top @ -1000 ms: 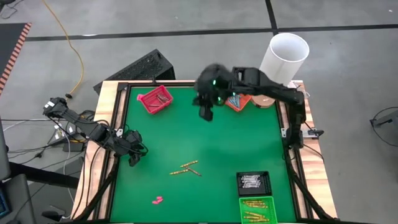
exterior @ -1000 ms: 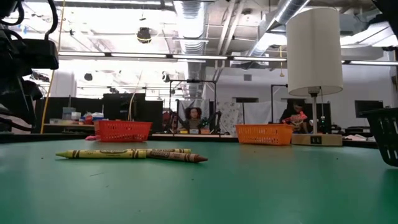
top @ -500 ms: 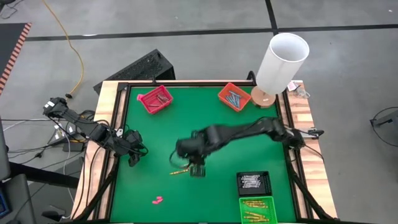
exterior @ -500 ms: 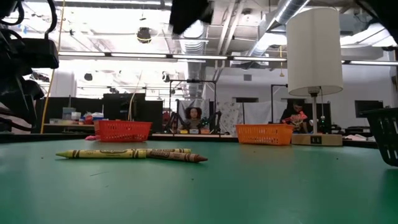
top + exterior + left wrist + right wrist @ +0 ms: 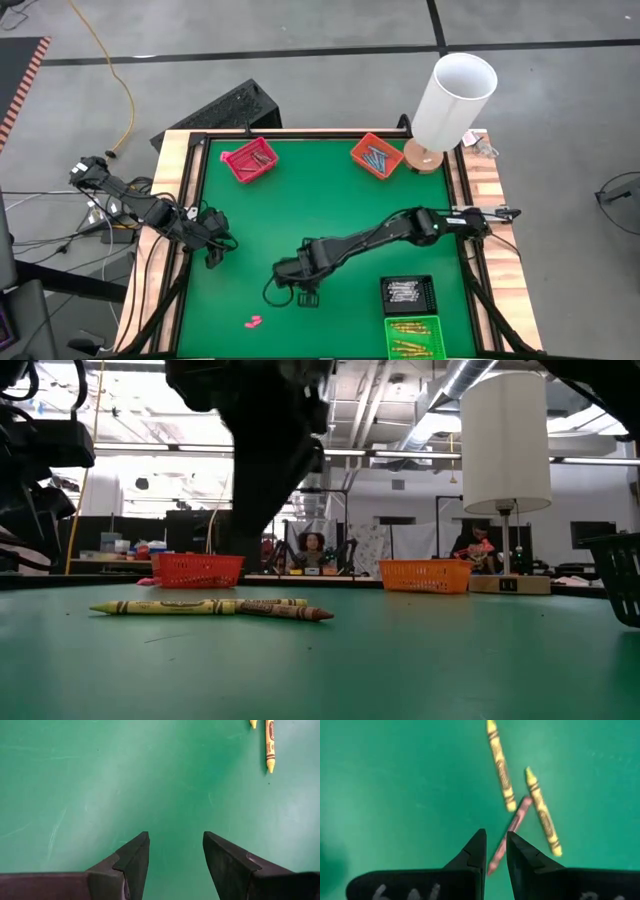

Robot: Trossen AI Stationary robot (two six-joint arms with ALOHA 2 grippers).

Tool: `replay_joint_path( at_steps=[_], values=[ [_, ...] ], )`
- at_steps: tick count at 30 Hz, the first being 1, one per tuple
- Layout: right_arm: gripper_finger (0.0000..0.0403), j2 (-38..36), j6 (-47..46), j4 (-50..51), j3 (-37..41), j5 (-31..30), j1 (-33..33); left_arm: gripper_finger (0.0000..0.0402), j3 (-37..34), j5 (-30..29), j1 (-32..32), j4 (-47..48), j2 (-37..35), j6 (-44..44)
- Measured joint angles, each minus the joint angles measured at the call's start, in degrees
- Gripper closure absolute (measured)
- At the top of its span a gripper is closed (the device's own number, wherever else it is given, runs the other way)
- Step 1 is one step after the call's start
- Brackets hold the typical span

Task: Sort crayons
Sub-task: Put the yellow crayon into the green bin

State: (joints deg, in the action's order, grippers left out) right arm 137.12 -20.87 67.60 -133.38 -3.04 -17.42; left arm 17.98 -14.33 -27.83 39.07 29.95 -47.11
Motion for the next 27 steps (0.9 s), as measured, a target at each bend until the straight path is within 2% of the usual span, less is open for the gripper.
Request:
replay_joint_path(
  at_steps=[7,11,15,19,21,23,27],
  values=[
    [0.0333,0.20,-3.12,-2.09,0.00,-8.72,-2.21,0.0226,0.00,0.00,0.00,0.00,0.00,1.04],
    [0.0333,0.20,-2.53,-1.55,0.00,-8.93,-2.95,0.0226,0.00,-1.23,0.00,0.00,0.00,0.68],
    [0.0333,-0.25,1.15,3.66,0.00,-8.97,-2.83,0.0226,0.00,-3.15,0.00,-0.66,0.00,-1.18],
    [0.0333,-2.53,4.75,8.49,1.13,-12.21,-2.74,0.0226,0.00,-4.07,0.00,-2.74,0.00,-1.31],
    [0.0333,-6.68,5.73,7.03,7.56,-12.90,-2.77,0.0226,0.00,-4.54,0.00,-3.92,0.01,-1.50],
    [0.0333,-13.39,5.53,1.27,18.67,-13.08,-2.80,0.0226,0.00,-5.63,0.00,-4.39,0.01,-2.43],
    [0.0333,-28.23,1.71,-24.03,46.13,-11.50,-2.98,0.0226,0.00,-6.94,0.00,-4.26,0.02,-4.59]
  ],
)
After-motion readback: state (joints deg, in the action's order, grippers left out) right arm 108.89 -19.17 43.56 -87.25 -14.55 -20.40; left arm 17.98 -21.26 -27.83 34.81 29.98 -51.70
